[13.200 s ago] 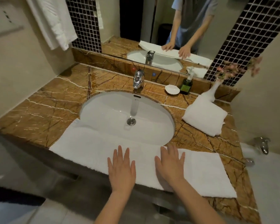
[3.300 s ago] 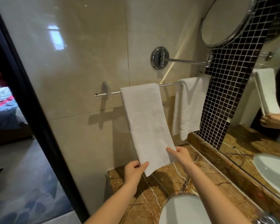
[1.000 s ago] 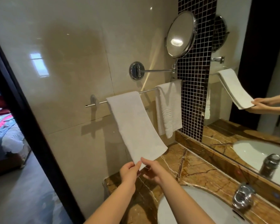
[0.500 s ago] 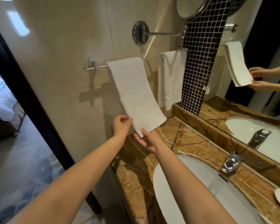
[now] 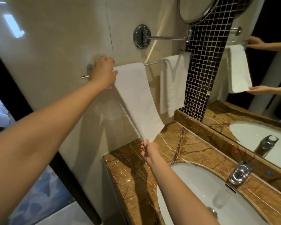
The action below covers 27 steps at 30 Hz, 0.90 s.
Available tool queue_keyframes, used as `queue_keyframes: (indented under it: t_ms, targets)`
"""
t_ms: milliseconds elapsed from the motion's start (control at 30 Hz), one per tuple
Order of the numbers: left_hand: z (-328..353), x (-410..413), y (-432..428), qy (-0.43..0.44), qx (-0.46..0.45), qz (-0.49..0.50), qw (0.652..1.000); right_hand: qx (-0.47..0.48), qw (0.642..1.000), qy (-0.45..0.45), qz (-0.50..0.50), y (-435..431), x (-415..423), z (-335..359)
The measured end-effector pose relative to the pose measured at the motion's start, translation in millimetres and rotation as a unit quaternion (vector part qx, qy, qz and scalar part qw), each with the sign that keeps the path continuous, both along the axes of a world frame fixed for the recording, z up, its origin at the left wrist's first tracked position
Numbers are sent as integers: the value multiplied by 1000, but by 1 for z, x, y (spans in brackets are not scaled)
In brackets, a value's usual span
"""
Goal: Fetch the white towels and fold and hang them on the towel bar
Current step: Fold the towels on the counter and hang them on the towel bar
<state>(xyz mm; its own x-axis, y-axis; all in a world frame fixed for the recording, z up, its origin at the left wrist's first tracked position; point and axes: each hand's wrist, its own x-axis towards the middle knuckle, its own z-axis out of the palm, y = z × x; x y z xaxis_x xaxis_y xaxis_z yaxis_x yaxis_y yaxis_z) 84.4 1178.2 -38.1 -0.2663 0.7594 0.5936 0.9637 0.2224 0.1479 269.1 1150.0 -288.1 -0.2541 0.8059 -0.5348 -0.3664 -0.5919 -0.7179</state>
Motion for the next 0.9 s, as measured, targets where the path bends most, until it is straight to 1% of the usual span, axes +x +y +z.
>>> queue_keyframes:
  t_ms: [100, 167, 333, 500, 800, 900]
  targets:
    - [11, -10, 10, 21, -103, 16, 994, -17, 1000, 18, 12, 2, -7, -2]
    - [16, -13, 14, 19, -131, 1, 991, -28, 999, 17, 28, 5, -9, -6]
    - [22, -25, 21, 56, -155, -19, 986, -33, 999, -1, 42, 14, -19, -16]
    - [24, -28, 19, 85, -171, -50, 980, -54, 998, 1, 23, 15, -36, -21]
    - [35, -28, 21, 84, -194, -69, 975, -60, 998, -8, 14, 21, -56, -29]
    - [35, -30, 23, 98, -196, -78, 973, -69, 997, -13, 10, 22, -57, -32]
